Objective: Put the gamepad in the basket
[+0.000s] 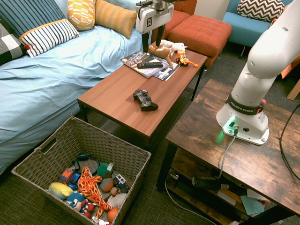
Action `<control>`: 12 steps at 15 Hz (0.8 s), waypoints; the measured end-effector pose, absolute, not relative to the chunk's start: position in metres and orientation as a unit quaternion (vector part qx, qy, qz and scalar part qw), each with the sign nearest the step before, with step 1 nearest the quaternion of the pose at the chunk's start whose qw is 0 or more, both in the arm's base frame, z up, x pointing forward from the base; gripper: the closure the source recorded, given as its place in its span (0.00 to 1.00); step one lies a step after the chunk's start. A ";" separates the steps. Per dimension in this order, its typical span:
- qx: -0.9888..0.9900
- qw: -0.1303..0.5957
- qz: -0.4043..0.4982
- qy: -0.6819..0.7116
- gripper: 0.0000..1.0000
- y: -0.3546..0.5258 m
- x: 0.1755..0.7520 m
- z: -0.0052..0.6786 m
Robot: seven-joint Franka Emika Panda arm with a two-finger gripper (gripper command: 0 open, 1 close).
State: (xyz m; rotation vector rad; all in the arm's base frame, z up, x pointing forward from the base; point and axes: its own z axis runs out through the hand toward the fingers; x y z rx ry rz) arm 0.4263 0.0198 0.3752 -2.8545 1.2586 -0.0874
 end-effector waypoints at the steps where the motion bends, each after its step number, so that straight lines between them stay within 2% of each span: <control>1: -0.915 0.010 -0.028 0.403 0.00 0.020 0.427 0.375; 7: -0.888 0.007 -0.010 0.459 0.00 0.032 0.439 0.355; 12: -0.853 0.001 0.006 0.522 0.00 0.058 0.450 0.310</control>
